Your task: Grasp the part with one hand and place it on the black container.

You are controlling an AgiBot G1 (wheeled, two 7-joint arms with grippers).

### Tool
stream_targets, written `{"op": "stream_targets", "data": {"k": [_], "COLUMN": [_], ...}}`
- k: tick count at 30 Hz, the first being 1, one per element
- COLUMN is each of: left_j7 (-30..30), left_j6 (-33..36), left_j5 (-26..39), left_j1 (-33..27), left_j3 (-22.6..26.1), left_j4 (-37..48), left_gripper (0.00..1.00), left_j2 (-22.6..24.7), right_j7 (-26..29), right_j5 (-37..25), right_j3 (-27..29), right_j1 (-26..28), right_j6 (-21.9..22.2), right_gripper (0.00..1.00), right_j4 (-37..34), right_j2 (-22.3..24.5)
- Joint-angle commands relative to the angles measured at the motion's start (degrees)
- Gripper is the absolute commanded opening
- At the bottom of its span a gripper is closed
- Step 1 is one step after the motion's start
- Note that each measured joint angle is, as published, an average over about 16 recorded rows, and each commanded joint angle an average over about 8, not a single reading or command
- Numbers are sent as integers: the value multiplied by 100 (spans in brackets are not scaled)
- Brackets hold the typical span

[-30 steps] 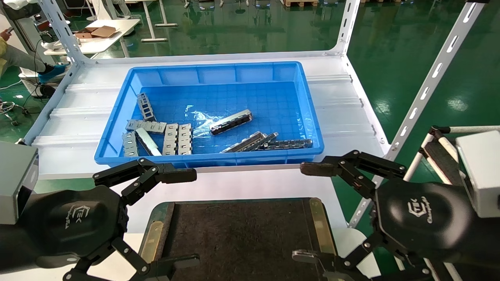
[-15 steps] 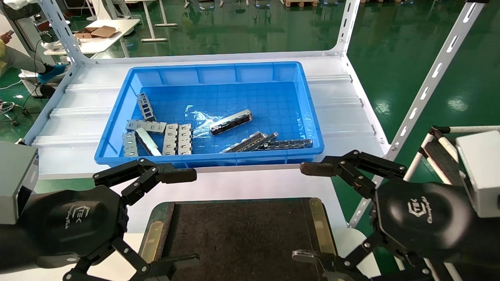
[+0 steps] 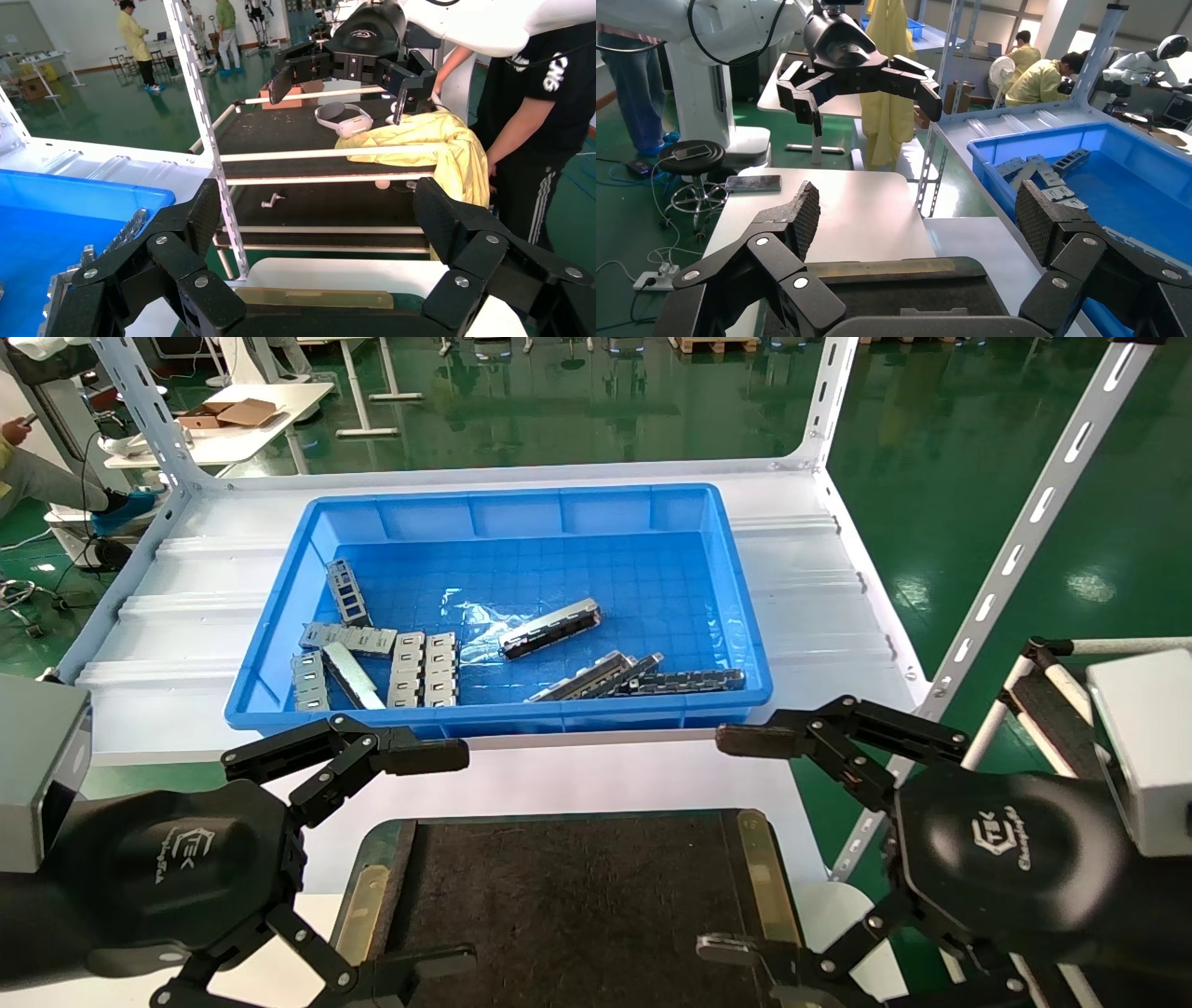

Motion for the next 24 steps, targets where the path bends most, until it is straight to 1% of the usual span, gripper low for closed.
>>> {"op": "stream_targets", "data": {"k": [1, 15, 24], "left_j7": [0, -1, 78], "left_j6": [0, -24, -263], "left_j5": [0, 4, 165], "left_j1": [0, -4, -30], "left_j3": [0, -5, 3], "left_j4": [0, 9, 106], "left_gripper": [100, 100, 100], "left_j2": [0, 5, 82], "right_j7": [0, 0, -1], "right_j5": [0, 0, 0], "right_j3": [0, 0, -2], "right_j1": [0, 0, 2], "right_j6": [0, -1, -2], "right_gripper": [100, 100, 100], "right_j4": [0, -1, -3], "right_j2": [0, 0, -1]}}
